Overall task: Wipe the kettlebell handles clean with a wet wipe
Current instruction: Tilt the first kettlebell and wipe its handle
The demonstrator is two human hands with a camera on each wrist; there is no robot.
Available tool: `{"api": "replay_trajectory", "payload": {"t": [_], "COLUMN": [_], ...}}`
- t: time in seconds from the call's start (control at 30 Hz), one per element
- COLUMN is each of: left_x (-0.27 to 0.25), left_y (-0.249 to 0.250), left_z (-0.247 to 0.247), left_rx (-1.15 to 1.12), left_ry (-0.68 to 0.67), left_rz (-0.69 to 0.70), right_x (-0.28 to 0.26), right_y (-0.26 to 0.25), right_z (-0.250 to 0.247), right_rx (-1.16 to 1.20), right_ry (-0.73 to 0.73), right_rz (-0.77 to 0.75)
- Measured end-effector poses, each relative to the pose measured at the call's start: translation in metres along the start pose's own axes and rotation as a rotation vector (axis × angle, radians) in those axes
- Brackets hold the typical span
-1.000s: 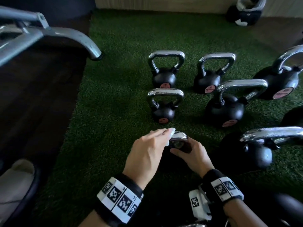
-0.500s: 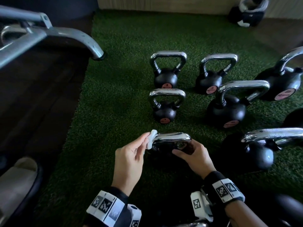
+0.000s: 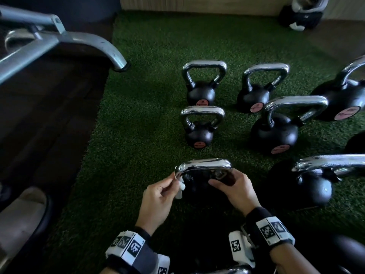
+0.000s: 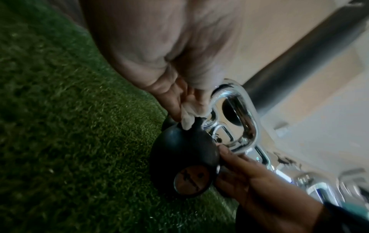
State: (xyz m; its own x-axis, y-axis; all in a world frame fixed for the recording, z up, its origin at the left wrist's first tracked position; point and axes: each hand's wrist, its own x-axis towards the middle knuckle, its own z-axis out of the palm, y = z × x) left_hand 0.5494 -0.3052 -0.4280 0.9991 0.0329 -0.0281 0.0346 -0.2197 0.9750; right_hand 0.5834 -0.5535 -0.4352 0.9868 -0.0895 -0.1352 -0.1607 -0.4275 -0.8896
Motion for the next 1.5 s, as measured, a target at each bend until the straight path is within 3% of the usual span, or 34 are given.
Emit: {"api": "replay_trajectory", "payload": {"t": [0.07,0.27,0.37,0.47,0.57,0.63,0.7,0.8,0.87,1.07,1.2,1.5], "left_x": [0.0,0.017,0.041,0.061,0.075,0.082,0.083,0.078,0.08,0.078,0.088,0.051], "left_y": [0.005,0.011,0.016,0.029,0.035,0.033,0.033,0.039,0.041,0.065,0.067,0.085], "left_z": [0.0,0.004,0.014,0.032,0.04,0.034,0.027,0.026,0.033,0.039,0.034,0.011], "left_rx": [-0.003,0.154,0.226,0.256,0.213,0.212,0.238,0.279,0.246,0.321,0.322,0.212], "left_ry": [-0.043,0.053,0.058,-0.003,-0.144,-0.254,-0.318,-0.231,-0.193,-0.089,-0.134,-0.222], "left_rz": [-0.001,0.067,-0.006,0.03,0.03,-0.065,-0.087,-0.03,-0.032,0.105,0.062,0.183], "right_x": [-0.001,-0.018,-0.03,-0.036,-0.03,-0.022,-0.012,-0.001,0.004,0.007,0.011,0.01], "right_y": [-0.003,-0.005,0.002,0.003,0.003,0.0,-0.002,0.0,0.003,0.012,0.022,0.02], "right_z": [-0.001,-0.01,-0.014,-0.011,-0.007,-0.003,0.001,0.008,0.009,0.01,0.016,0.013], "right_rx": [-0.012,-0.211,-0.334,-0.4,-0.374,-0.287,-0.218,-0.215,-0.134,-0.094,-0.062,-0.049], "right_ry": [0.003,0.023,-0.002,-0.081,-0.094,-0.02,-0.045,-0.227,-0.265,-0.251,-0.205,-0.217], "right_rz": [-0.006,-0.126,-0.25,-0.464,-0.526,-0.426,-0.24,-0.077,-0.011,0.007,0.016,0.016]}}
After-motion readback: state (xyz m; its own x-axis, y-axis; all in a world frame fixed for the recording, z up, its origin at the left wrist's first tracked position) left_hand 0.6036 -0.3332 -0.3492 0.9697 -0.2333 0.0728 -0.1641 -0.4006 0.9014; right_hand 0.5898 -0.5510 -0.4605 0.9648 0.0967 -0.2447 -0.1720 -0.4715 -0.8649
